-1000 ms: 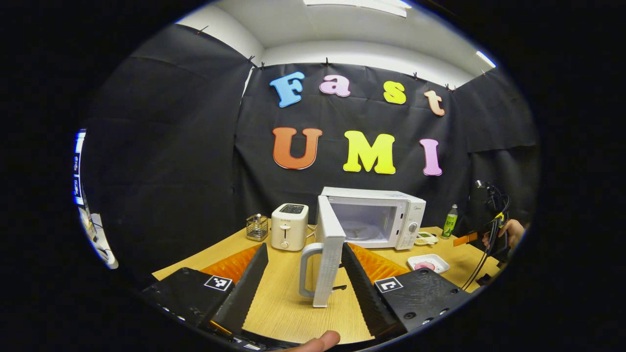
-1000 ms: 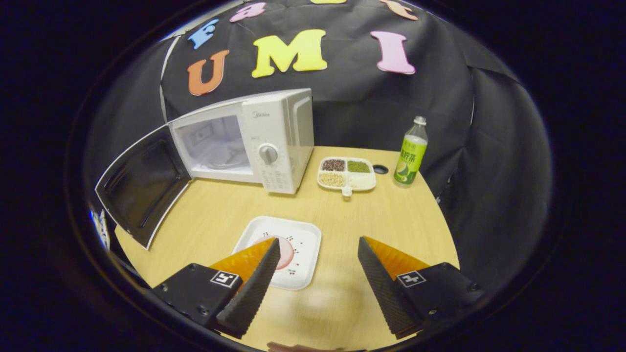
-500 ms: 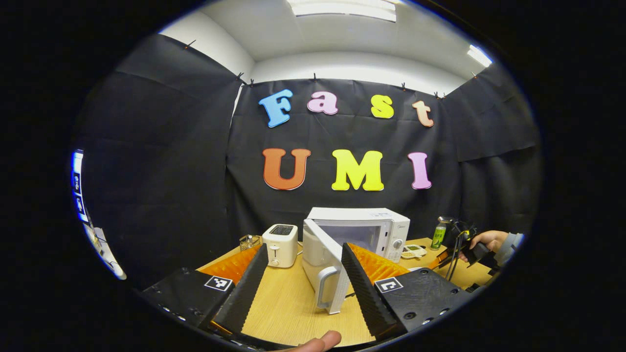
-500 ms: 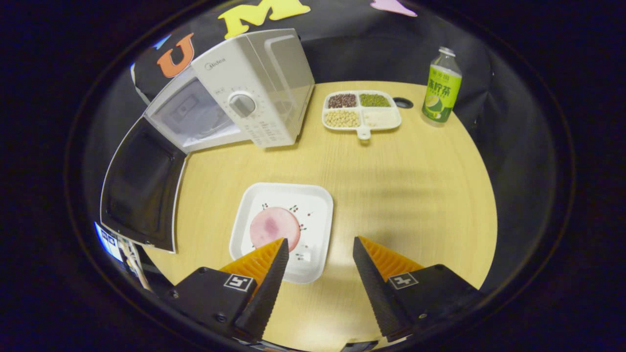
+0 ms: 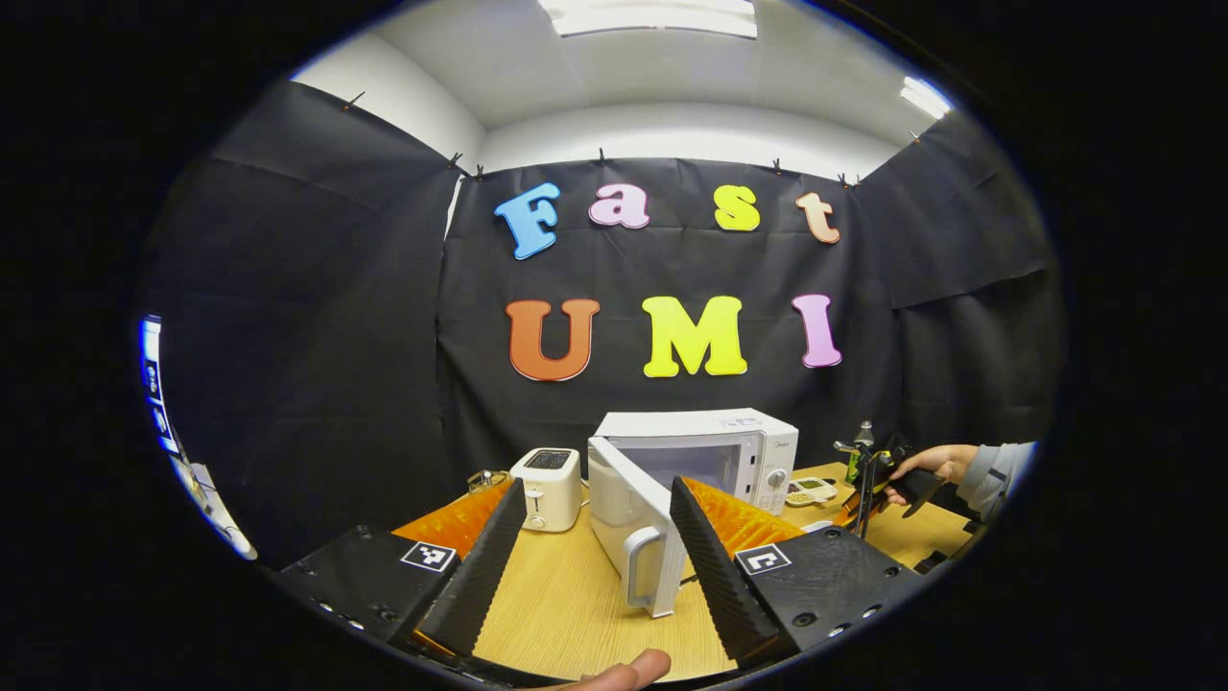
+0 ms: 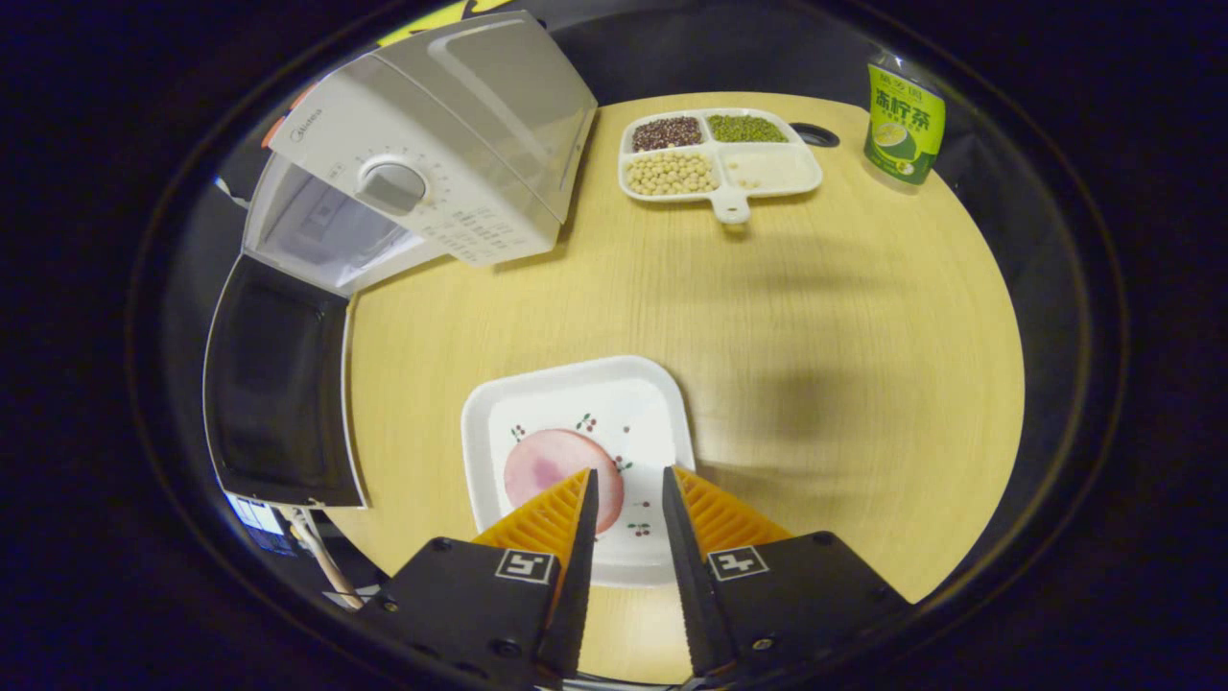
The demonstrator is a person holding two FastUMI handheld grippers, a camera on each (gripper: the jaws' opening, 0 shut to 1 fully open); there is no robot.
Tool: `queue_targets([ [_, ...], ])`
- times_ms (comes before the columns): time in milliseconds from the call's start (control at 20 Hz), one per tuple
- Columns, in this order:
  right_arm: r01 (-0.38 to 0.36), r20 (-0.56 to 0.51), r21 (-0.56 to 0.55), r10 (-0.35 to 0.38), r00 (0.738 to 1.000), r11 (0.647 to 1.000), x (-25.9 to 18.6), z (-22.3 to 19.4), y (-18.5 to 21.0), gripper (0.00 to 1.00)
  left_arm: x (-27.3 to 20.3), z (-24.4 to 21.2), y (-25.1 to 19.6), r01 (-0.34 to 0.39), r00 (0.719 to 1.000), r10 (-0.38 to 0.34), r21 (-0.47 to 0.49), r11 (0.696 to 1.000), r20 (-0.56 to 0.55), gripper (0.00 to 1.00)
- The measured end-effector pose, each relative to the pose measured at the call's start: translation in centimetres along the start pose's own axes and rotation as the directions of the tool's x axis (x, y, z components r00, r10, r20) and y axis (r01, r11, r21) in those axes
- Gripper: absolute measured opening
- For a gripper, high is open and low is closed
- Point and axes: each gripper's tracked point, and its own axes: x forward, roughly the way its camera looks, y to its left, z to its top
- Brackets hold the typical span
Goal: Open the microwave oven with the left hand, put the food in, and close the microwave oven.
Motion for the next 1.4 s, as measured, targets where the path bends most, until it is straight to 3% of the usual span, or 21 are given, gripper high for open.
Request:
queue_targets([
  [100, 0.005, 0.012, -0.041, -0.005, 1.0, 0.999, -0.4, 0.2, -0.1, 0.33, 0.2, 0.0, 0.0, -0.003, 1.0, 0.003, -0.007, 1.0, 0.003, 0.9],
  [300, 0.092, 0.022, -0.106, -0.09, 0.996, 0.99, -1.0, 1.0, -2.5, 0.33, 0.8, -0.6, -0.4, 0.005, 1.0, -0.006, -0.025, 1.0, -0.012, 0.9],
  [350, 0.11, 0.012, -0.113, -0.109, 0.994, 0.987, -0.9, 0.9, -3.1, 0.45, 0.8, -0.7, -0.5, 0.006, 1.0, -0.006, -0.023, 1.0, -0.012, 0.9],
  [400, 0.11, -0.007, -0.119, -0.112, 0.994, 0.987, -0.6, 0.7, -3.4, 0.33, 0.9, -0.9, -0.7, 0.006, 1.0, -0.006, -0.021, 1.0, -0.013, 0.9],
  [500, 0.035, -0.083, -0.158, -0.049, 0.995, 0.987, 1.0, -0.4, -2.7, 0.34, 0.8, -0.9, -0.8, 0.004, 1.0, -0.004, -0.017, 1.0, -0.015, 0.9],
  [550, -0.029, -0.149, -0.155, 0.005, 0.989, 0.987, 1.3, -1.0, -2.0, 0.15, 0.9, -0.7, -0.8, 0.002, 1.0, -0.002, -0.016, 1.0, -0.016, 0.9],
  [600, -0.068, -0.158, -0.124, 0.048, 0.986, 0.99, 2.2, -1.0, -1.4, 0.0, 0.9, -0.6, -1.0, 0.001, 1.0, -0.001, -0.017, 1.0, -0.016, 0.9],
  [800, -0.076, -0.21, -0.048, 0.065, 0.975, 0.996, 1.7, -0.9, -1.5, 0.04, 0.0, 0.3, -1.4, 0.001, 1.0, -0.001, -0.03, 1.0, 0.0, 0.9],
  [900, -0.078, -0.185, -0.007, 0.075, 0.98, 0.997, 1.8, -1.1, -1.3, 0.0, -0.7, 0.7, -1.3, 0.002, 1.0, -0.001, -0.036, 0.999, 0.009, 0.9],
  [1000, -0.113, -0.143, 0.061, 0.121, 0.982, 0.992, 1.6, -1.5, -0.9, 0.04, -1.4, 1.4, -1.3, 0.008, 1.0, -0.007, -0.047, 0.999, 0.016, 0.9],
  [1200, -0.2, 0.009, 0.218, 0.203, 0.979, 0.955, 0.1, -1.9, 0.6, 0.0, -2.6, 2.3, -0.6, 0.008, 0.999, -0.006, -0.057, 0.998, 0.035, 0.9],
  [1400, -0.263, 0.074, 0.332, 0.253, 0.965, 0.906, -1.9, -3.3, 3.4, 0.04, -3.9, 2.7, -1.4, 0.036, 0.998, -0.033, -0.064, 0.997, 0.047, 0.9],
])
